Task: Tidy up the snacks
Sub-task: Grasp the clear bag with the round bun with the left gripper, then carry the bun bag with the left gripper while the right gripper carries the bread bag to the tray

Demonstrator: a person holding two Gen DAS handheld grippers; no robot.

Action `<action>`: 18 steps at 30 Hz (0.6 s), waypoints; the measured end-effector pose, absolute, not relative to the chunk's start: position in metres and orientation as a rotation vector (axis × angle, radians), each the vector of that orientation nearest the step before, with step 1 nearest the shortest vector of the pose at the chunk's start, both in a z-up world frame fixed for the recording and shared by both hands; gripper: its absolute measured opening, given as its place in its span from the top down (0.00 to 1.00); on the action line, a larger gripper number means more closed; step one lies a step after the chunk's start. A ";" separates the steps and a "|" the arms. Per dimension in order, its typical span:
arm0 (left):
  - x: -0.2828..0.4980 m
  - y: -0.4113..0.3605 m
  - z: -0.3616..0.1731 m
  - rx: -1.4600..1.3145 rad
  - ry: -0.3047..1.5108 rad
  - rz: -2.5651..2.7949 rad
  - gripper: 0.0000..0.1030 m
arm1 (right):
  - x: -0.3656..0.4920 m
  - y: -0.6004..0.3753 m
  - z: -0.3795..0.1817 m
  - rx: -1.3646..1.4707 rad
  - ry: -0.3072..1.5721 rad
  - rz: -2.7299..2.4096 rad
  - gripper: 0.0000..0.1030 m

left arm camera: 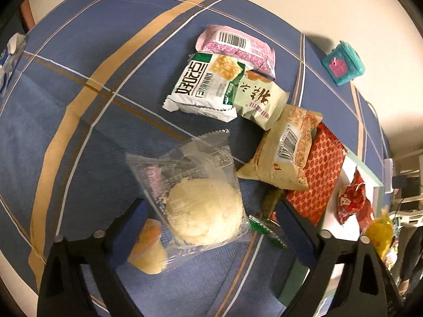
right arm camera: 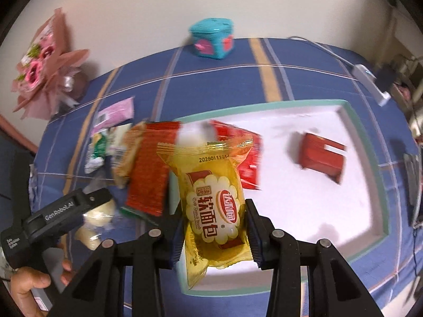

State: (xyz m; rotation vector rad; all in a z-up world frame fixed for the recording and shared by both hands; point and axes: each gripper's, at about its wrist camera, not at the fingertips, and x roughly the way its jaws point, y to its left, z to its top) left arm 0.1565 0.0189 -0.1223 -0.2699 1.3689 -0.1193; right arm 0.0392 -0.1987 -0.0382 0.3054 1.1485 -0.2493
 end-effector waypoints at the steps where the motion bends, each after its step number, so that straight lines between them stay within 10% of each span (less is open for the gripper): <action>1: 0.157 0.017 -0.123 -0.261 1.369 -0.115 0.17 | 0.035 -0.205 -0.037 0.310 1.151 -0.265 0.58; 8: 0.158 0.007 -0.127 -0.196 1.362 -0.078 0.39 | 0.017 -0.230 -0.028 0.313 1.136 -0.323 0.58; 18: 0.149 0.020 -0.101 -0.201 1.306 -0.044 0.45 | 0.015 -0.239 -0.029 0.345 1.132 -0.314 0.58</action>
